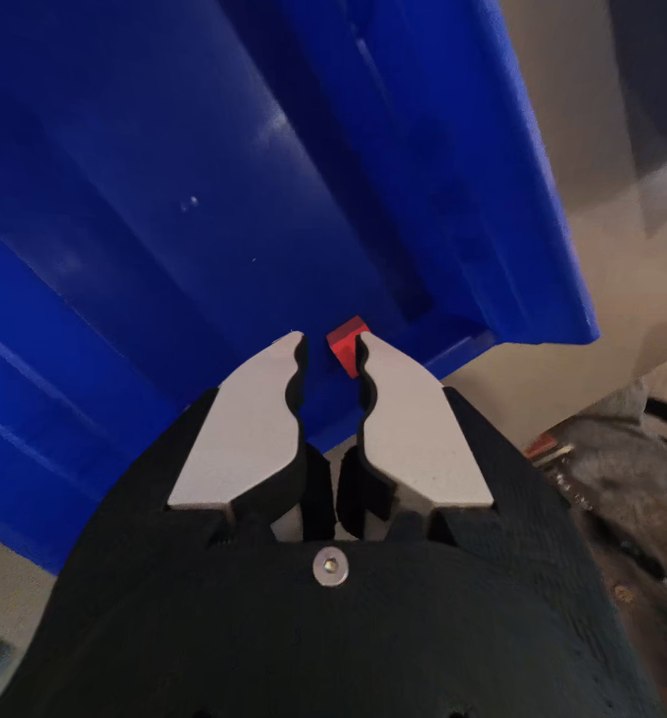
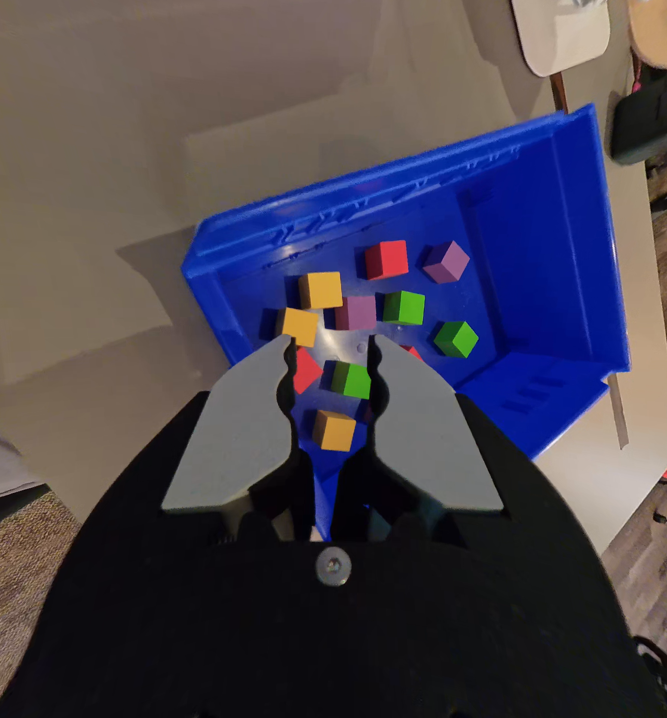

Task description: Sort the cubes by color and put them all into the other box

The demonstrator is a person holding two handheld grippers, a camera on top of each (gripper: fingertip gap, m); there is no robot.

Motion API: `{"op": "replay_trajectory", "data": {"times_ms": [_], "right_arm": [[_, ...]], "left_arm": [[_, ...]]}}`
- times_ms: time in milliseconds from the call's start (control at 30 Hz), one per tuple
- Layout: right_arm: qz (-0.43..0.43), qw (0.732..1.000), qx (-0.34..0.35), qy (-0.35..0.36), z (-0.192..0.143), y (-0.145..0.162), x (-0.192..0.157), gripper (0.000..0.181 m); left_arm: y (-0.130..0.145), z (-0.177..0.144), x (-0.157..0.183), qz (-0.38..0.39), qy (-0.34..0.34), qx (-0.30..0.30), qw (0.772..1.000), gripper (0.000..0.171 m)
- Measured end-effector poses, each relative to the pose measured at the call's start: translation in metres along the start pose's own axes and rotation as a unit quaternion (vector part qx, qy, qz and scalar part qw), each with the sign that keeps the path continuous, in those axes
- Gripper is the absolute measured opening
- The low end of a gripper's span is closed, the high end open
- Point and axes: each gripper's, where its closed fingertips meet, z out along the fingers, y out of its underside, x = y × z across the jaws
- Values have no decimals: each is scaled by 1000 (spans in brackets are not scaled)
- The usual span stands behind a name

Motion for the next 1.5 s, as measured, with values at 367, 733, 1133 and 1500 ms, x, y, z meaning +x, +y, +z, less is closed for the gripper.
{"op": "replay_trajectory", "data": {"times_ms": [367, 733, 1133, 1500], "right_arm": [[-26, 997, 73, -7, -6, -14, -4, 33], [-46, 994, 103, -14, -9, -19, -9, 33], [-39, 993, 108, 4, -12, -24, -2, 30], [-32, 923, 377, -67, -48, -155, -57, 44]], "left_arm": [[24, 27, 8, -103, 22, -4, 994, 61], [31, 42, 9, -174, 2, -34, 984, 57], [-2, 16, 23, -176, 138, 116, 968, 30], [-28, -128, 87, -102, 610, 317, 719, 29]]}}
